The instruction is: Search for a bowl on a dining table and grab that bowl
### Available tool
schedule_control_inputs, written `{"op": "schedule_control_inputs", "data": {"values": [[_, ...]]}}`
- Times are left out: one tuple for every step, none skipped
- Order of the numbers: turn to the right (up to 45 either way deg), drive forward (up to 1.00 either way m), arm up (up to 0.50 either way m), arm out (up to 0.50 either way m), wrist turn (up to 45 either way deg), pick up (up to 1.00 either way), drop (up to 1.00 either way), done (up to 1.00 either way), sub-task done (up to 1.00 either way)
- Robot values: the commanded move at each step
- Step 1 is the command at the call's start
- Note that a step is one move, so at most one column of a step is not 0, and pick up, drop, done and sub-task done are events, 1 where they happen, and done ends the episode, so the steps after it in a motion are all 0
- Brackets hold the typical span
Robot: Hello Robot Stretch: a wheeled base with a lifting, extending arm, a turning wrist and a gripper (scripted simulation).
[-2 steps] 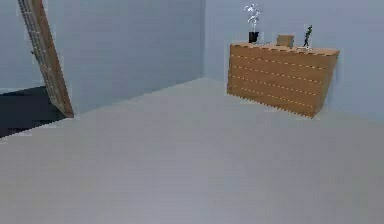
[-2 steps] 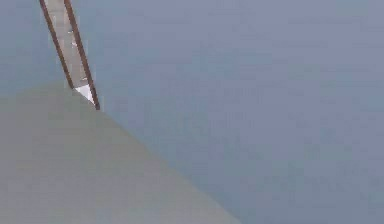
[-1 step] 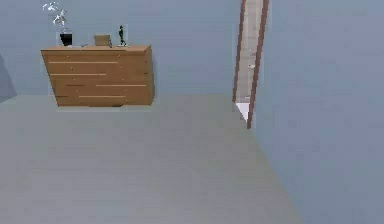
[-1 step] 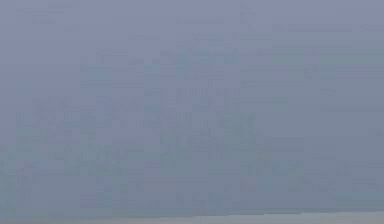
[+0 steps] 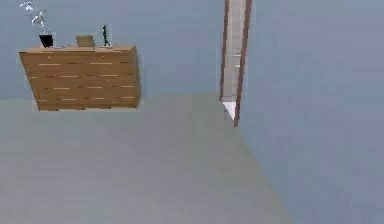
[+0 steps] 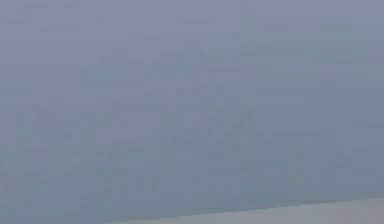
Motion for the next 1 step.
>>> {"op": "schedule_control_inputs", "data": {"values": [[0.0, 1.0, 0.0, 0.0, 0.0, 0.0, 0.0, 0.0, 0.0]]}}
